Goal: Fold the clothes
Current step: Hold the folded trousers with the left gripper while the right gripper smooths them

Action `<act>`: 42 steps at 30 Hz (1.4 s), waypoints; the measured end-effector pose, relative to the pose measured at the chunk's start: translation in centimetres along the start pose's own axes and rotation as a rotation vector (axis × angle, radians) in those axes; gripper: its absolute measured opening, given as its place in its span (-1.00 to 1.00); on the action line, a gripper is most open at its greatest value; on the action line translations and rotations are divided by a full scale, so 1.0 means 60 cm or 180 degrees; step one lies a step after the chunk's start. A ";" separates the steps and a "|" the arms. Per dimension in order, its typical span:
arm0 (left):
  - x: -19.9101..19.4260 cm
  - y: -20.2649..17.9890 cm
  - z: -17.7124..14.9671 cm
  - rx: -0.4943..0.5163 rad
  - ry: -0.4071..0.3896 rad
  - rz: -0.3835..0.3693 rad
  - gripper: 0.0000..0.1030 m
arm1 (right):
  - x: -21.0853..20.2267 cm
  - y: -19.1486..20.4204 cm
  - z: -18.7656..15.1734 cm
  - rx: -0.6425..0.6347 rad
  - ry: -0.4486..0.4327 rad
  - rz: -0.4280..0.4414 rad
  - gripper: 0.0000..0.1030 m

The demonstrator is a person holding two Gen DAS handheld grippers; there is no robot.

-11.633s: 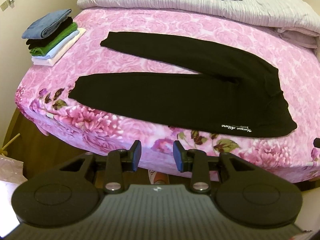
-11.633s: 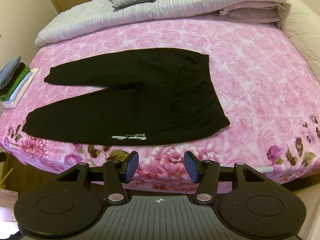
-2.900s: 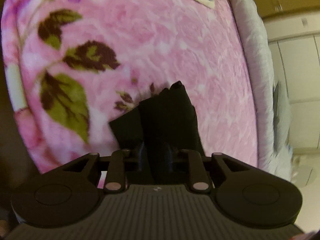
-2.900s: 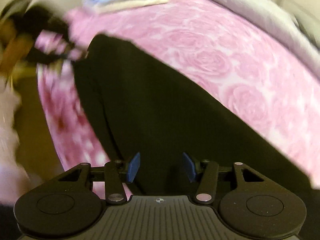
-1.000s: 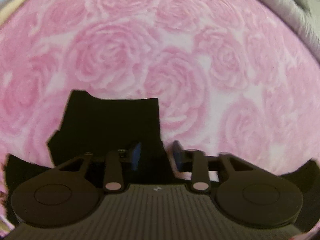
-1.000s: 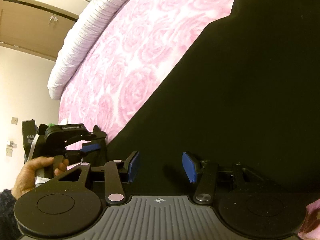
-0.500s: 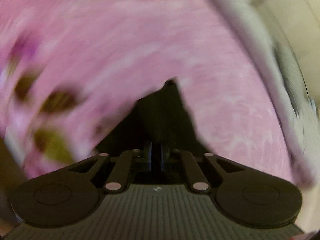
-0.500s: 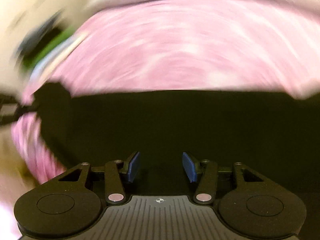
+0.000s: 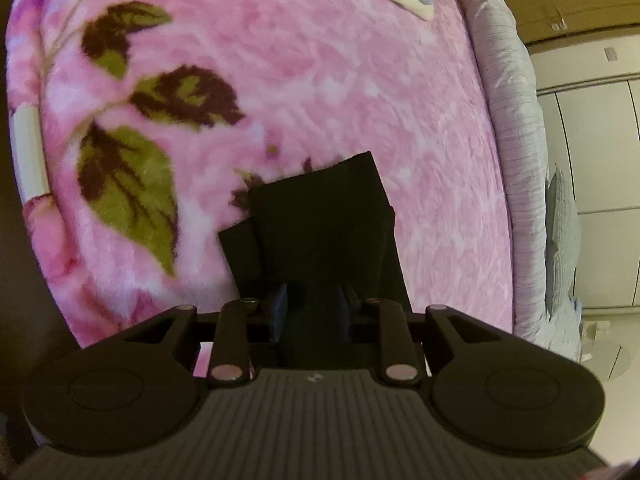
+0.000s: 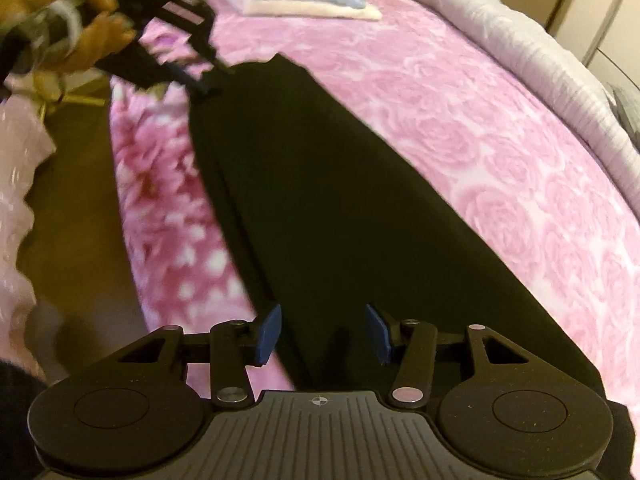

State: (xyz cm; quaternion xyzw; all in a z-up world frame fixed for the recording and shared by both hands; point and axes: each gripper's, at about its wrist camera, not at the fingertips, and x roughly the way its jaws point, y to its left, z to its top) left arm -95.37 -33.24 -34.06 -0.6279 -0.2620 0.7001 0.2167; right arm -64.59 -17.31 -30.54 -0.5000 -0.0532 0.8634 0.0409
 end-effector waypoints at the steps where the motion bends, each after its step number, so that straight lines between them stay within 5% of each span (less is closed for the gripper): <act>1: 0.000 -0.002 -0.001 0.0054 0.0020 0.0011 -0.81 | 0.006 0.003 -0.002 -0.0025 0.0029 -0.0018 -0.01; 9: 0.009 -0.010 -0.013 0.0221 0.0069 0.0036 -0.81 | 0.028 0.017 -0.023 -0.0274 0.0161 -0.0328 -0.02; 10: 0.011 -0.013 -0.015 0.0288 0.0075 0.0029 -1.00 | 0.031 0.016 -0.025 -0.0285 0.0168 -0.0365 -0.12; 13: 0.008 -0.023 -0.022 0.0489 0.0021 0.0029 -1.00 | 0.037 0.014 -0.030 -0.0316 0.0204 -0.0372 -0.83; 15: -0.012 -0.029 -0.027 0.0604 -0.0107 -0.0058 -1.00 | 0.029 0.013 -0.033 -0.0306 0.0134 -0.0406 -0.91; 23: -0.047 0.004 -0.041 0.0729 -0.0297 -0.0051 -1.00 | 0.008 0.026 -0.054 -0.0401 -0.0029 -0.0396 -0.92; 26: -0.038 0.001 -0.046 0.0620 -0.0332 -0.0206 -0.92 | 0.019 0.034 -0.058 -0.0451 -0.0040 -0.0473 -0.91; 37: -0.008 0.007 -0.043 0.0125 -0.0432 -0.0026 -0.87 | 0.039 0.060 -0.066 -0.0670 -0.0019 -0.0733 -0.89; 42: -0.026 0.022 -0.047 0.0038 -0.0654 -0.0109 -0.50 | 0.044 0.048 -0.063 -0.0465 -0.0031 -0.0654 -0.88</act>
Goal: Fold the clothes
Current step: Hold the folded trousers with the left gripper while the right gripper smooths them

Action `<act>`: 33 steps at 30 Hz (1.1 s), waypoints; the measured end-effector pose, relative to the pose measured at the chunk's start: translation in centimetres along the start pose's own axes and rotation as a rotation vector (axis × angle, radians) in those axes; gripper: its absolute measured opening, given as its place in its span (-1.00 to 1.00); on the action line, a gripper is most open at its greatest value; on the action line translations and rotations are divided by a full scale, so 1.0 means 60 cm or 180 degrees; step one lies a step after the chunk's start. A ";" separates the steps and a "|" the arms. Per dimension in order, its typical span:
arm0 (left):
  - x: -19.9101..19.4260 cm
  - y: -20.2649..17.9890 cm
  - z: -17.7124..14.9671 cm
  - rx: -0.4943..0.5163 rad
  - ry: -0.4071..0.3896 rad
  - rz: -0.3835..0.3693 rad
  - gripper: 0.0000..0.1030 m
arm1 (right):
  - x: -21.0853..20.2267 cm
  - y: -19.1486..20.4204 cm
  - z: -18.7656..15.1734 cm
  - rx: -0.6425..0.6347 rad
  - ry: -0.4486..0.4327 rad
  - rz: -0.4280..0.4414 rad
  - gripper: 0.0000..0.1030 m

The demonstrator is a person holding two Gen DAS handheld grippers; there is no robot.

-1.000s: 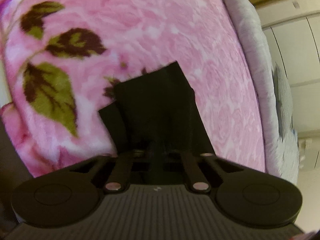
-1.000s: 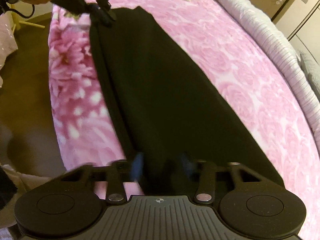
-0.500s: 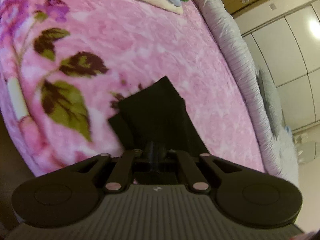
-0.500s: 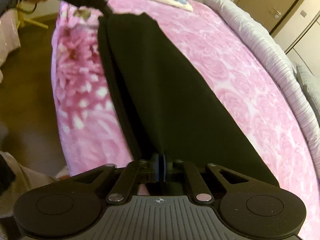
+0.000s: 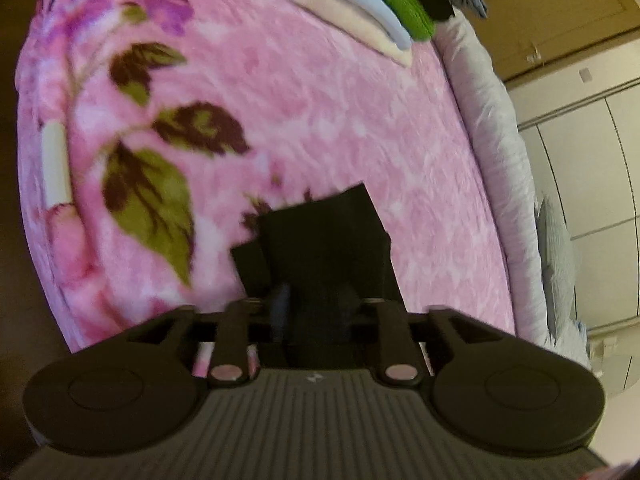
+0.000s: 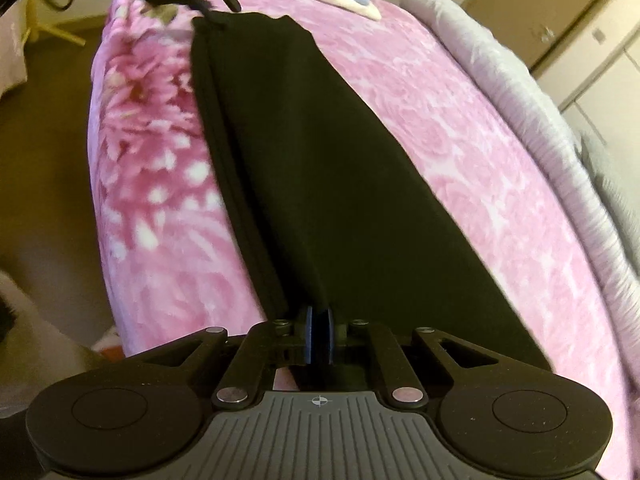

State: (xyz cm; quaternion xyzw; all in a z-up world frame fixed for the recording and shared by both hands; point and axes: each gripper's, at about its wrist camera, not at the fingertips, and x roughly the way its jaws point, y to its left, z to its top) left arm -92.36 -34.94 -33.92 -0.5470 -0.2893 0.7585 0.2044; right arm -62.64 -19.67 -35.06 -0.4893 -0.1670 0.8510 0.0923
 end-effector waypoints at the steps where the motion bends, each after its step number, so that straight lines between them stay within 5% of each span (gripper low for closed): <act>1: 0.003 0.006 0.000 -0.0019 -0.0006 -0.0015 -0.51 | 0.001 -0.003 -0.001 0.0026 -0.0025 0.0014 -0.87; 3: 0.010 0.019 0.001 -0.0056 -0.0017 -0.0044 -0.54 | 0.001 -0.009 -0.006 0.0092 -0.0103 0.0044 -0.82; 7: 0.009 0.029 -0.009 0.0124 -0.0118 -0.0167 -0.52 | -0.002 -0.026 -0.026 0.0279 -0.0341 0.0011 -0.02; 8: 0.010 0.031 -0.012 0.0161 -0.0140 -0.0199 -0.53 | -0.004 -0.028 -0.031 0.0273 -0.0411 -0.0021 0.01; 14: 0.024 0.030 -0.026 0.0575 -0.0337 -0.0405 -0.89 | -0.009 -0.010 -0.059 0.0050 -0.0765 -0.0171 0.00; 16: 0.015 0.030 -0.035 0.0747 -0.0443 -0.0465 -0.91 | -0.012 0.004 -0.069 -0.0056 -0.0885 -0.0205 -0.81; 22: -0.057 0.047 -0.048 0.0926 -0.0655 -0.0633 -0.91 | -0.050 0.022 -0.082 -0.0002 -0.0983 -0.0420 -0.91; 27: -0.009 0.052 -0.039 0.1170 -0.0535 -0.0483 -0.87 | -0.043 0.045 -0.070 0.0077 -0.0704 -0.0305 -0.89; 29: -0.014 0.042 -0.043 0.1373 -0.0644 -0.0437 -0.75 | -0.055 0.046 -0.074 0.0219 -0.0677 -0.0294 -0.78; 31: -0.026 0.029 -0.049 0.1680 -0.0823 -0.0333 -0.66 | -0.076 0.029 -0.085 0.0560 -0.0701 -0.0112 -0.15; 33: -0.033 0.016 -0.049 0.1849 -0.0998 -0.0137 -0.71 | -0.103 -0.015 -0.114 0.1234 -0.0842 0.0219 0.18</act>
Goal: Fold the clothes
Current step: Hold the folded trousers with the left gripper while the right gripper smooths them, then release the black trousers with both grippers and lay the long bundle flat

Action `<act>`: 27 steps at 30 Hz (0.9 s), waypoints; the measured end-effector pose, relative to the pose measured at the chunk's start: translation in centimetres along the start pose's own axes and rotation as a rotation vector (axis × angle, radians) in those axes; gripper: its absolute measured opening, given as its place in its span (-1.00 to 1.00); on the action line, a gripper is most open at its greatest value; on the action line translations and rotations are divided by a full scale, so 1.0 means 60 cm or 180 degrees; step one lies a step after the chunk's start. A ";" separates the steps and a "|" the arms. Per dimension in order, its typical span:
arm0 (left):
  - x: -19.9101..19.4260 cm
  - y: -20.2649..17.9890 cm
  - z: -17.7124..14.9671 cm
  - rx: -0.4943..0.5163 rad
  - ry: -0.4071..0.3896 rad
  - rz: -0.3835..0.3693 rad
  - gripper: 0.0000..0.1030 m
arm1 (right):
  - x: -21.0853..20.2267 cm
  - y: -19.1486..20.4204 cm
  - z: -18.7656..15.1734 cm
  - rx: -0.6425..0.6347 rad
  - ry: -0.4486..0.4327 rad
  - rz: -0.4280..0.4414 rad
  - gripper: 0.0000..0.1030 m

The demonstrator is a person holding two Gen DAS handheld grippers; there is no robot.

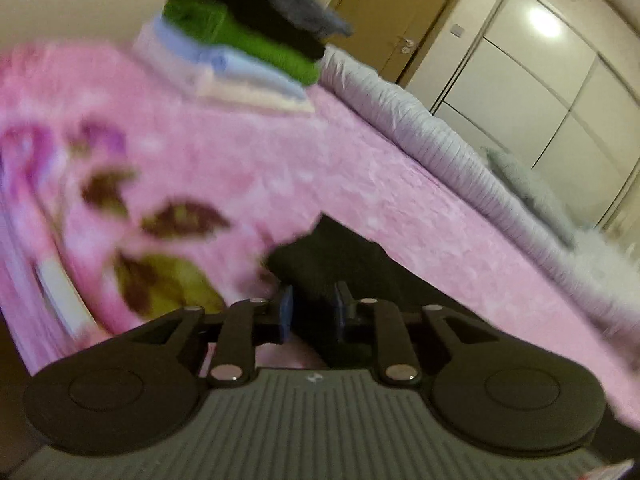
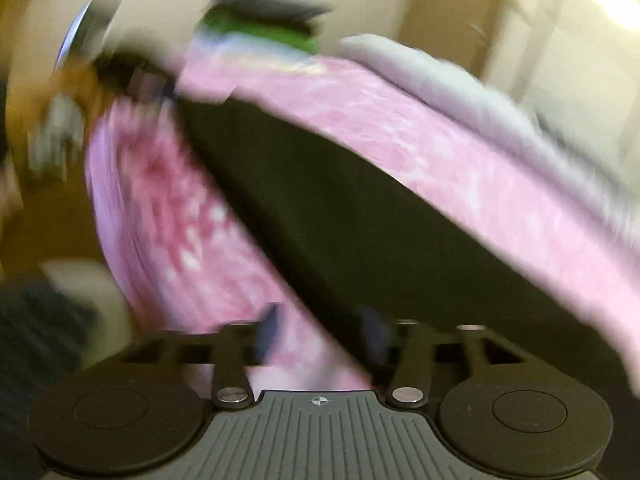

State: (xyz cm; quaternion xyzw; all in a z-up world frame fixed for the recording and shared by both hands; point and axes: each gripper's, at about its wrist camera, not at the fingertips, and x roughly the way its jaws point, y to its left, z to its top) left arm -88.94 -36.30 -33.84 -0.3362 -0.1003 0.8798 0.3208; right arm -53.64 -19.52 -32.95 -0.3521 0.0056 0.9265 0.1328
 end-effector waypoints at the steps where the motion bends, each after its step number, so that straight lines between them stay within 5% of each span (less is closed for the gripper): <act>1: -0.004 -0.002 0.006 0.0015 -0.0036 0.0069 -0.71 | -0.015 -0.030 -0.008 0.0321 -0.0077 -0.0005 0.18; 5: -0.024 -0.037 0.011 0.0203 -0.0027 0.0133 -0.71 | -0.069 -0.147 -0.040 0.1526 -0.0334 -0.0114 0.18; 8: -0.022 -0.075 0.002 0.0405 0.0275 0.0132 -0.70 | -0.070 -0.211 -0.069 0.1995 0.0069 -0.0687 0.18; 10: -0.013 -0.098 -0.011 0.0450 0.0640 0.0131 -0.71 | -0.064 -0.220 -0.082 0.1917 0.0531 -0.1207 0.17; 16: -0.051 -0.211 -0.050 0.1110 0.0889 -0.0343 -0.62 | -0.150 -0.187 -0.104 0.2344 0.0042 -0.1385 0.18; 20: -0.103 -0.272 -0.090 0.1295 0.1194 -0.0269 -0.61 | -0.192 -0.134 -0.111 0.2608 0.0006 -0.1562 0.18; 23: -0.166 -0.304 -0.109 0.1425 0.1066 -0.0410 -0.50 | -0.235 -0.109 -0.085 0.2471 -0.0155 -0.1359 0.18; 27: -0.244 -0.338 -0.129 0.1564 0.0933 -0.0521 -0.50 | -0.298 -0.085 -0.062 0.2399 -0.0322 -0.1583 0.18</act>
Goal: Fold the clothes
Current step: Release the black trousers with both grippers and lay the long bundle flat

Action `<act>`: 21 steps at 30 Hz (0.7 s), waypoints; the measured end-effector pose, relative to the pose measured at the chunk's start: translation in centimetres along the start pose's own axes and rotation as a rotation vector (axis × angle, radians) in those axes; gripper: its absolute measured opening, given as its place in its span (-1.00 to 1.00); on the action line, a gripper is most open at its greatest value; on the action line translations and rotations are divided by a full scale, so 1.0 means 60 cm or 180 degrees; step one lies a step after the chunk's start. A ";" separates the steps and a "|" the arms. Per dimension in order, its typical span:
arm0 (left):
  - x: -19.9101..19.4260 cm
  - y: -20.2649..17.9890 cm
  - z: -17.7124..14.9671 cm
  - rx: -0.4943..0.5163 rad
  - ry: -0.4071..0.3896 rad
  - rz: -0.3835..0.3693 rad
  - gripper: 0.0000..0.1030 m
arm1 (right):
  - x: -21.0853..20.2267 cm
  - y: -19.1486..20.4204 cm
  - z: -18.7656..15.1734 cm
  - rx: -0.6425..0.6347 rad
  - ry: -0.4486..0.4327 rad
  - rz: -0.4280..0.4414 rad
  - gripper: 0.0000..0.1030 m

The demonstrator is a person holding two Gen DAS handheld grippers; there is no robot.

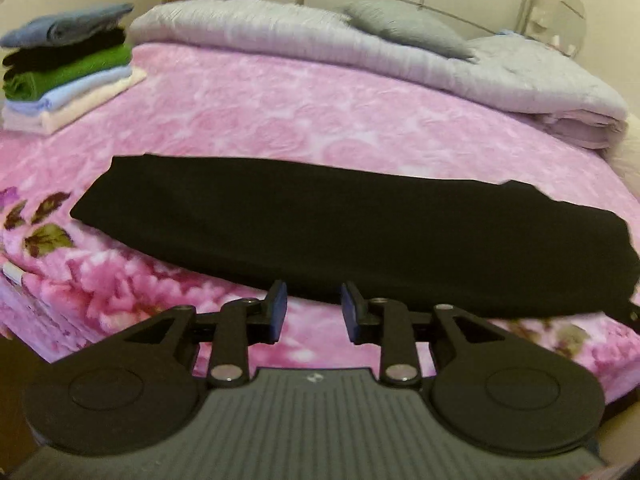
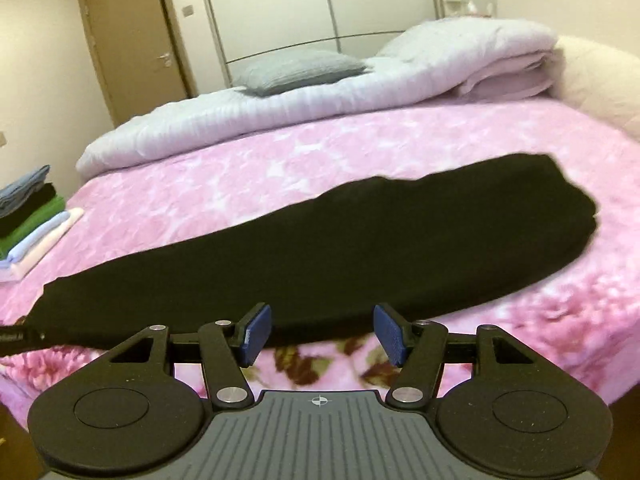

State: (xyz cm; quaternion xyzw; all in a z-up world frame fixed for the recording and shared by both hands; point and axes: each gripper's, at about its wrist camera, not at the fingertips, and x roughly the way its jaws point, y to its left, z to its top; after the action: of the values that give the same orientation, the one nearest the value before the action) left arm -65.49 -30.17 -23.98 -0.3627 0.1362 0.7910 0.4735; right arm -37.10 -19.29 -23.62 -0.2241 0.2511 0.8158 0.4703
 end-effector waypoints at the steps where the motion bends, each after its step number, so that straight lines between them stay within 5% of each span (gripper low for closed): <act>1: -0.010 -0.009 0.000 0.0077 -0.0033 -0.0021 -0.48 | -0.014 0.001 0.000 0.0011 -0.0028 -0.0007 0.18; 7: -0.059 -0.048 -0.015 0.0364 -0.0152 0.0001 -0.42 | -0.058 0.014 -0.028 0.0040 -0.0055 0.0016 0.18; 15: -0.059 -0.041 -0.010 0.0301 -0.0146 0.0069 -0.42 | -0.030 0.023 -0.016 0.0006 -0.0052 0.0053 0.18; 18: -0.034 -0.025 -0.006 0.0171 -0.0089 -0.0001 -0.39 | -0.004 0.020 -0.011 0.0001 0.0017 0.0063 0.18; 21: 0.007 0.023 -0.014 -0.0285 0.0010 -0.0265 -0.35 | 0.033 0.012 -0.016 -0.0027 0.0153 0.0069 0.18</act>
State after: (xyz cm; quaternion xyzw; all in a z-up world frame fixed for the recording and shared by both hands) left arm -66.42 -31.06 -25.04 -0.3902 0.0862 0.7753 0.4891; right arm -38.55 -18.90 -25.40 -0.2429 0.2613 0.8163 0.4543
